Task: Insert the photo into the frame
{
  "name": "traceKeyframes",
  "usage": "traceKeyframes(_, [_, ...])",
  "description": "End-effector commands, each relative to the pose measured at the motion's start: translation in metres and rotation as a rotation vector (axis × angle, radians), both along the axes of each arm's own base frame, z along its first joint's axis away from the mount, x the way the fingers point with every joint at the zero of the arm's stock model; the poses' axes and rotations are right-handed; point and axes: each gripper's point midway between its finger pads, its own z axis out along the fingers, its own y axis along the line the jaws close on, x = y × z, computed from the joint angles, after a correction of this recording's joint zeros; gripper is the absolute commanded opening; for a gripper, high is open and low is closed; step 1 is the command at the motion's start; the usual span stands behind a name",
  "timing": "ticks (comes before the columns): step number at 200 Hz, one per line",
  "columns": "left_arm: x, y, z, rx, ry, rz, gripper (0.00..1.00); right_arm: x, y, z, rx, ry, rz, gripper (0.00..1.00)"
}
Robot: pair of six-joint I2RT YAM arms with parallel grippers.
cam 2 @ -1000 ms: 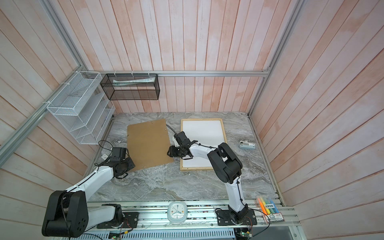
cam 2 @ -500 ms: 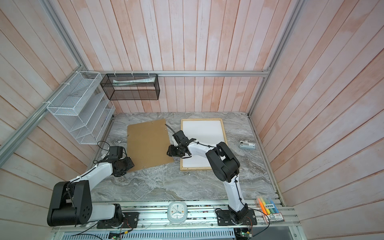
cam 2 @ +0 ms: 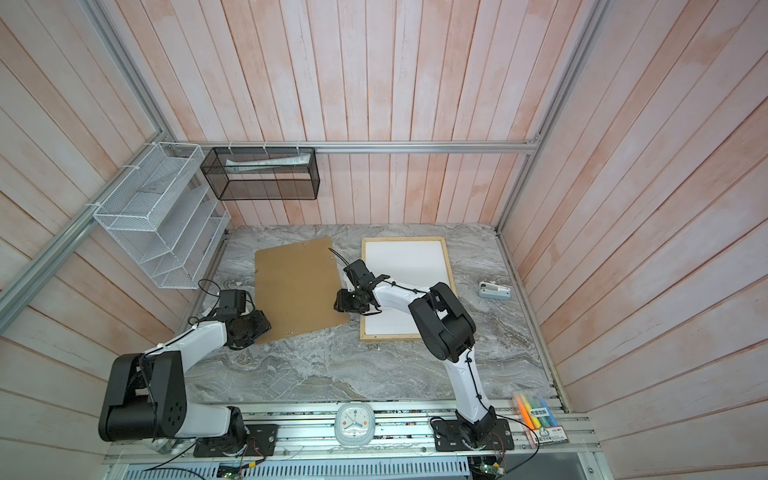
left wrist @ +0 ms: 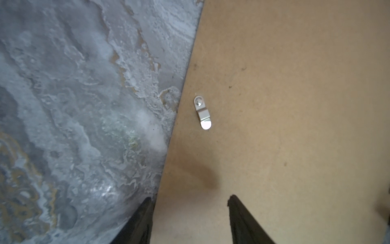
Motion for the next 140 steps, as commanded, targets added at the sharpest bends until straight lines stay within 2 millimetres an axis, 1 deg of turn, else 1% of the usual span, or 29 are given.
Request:
traceKeyframes(1, [0.003, -0.011, -0.003, -0.051, 0.002, -0.04, 0.58, -0.015, 0.01, -0.011, 0.033, 0.064, 0.059, 0.51])
traceKeyframes(28, [0.005, -0.016, -0.006, -0.077, 0.002, -0.059, 0.56, -0.02, 0.018, -0.002, 0.102, 0.078, 0.08, 0.5])
traceKeyframes(42, [0.004, -0.02, -0.008, -0.097, 0.004, -0.07, 0.55, -0.021, 0.02, 0.006, 0.127, 0.068, 0.083, 0.5])
traceKeyframes(94, [0.004, -0.031, -0.006, -0.132, -0.006, -0.107, 0.54, -0.021, 0.02, 0.041, 0.203, 0.022, 0.085, 0.5])
traceKeyframes(140, [0.002, -0.043, -0.006, -0.135, 0.0, -0.144, 0.54, -0.024, 0.02, 0.059, 0.25, 0.004, 0.089, 0.5])
